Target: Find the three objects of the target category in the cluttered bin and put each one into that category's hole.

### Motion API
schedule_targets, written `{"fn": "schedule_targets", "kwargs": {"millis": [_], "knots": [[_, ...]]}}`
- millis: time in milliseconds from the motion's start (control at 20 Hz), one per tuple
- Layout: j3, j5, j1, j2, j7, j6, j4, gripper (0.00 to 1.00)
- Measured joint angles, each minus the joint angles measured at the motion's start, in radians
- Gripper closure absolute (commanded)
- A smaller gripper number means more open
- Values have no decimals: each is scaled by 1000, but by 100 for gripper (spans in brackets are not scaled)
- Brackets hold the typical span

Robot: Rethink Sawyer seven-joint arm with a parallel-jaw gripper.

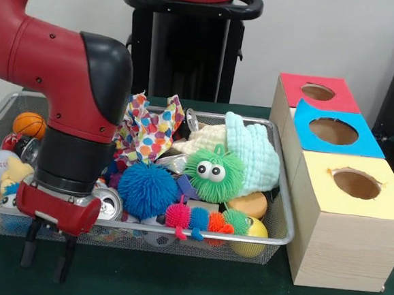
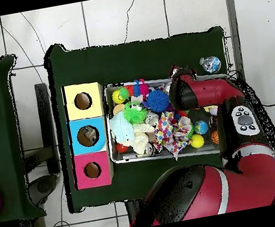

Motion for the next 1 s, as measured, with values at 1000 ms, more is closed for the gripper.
{"fn": "schedule_targets", "kwargs": {"millis": [1000], "knots": [[23, -17, -11, -29, 0, 424, -156, 0]]}}
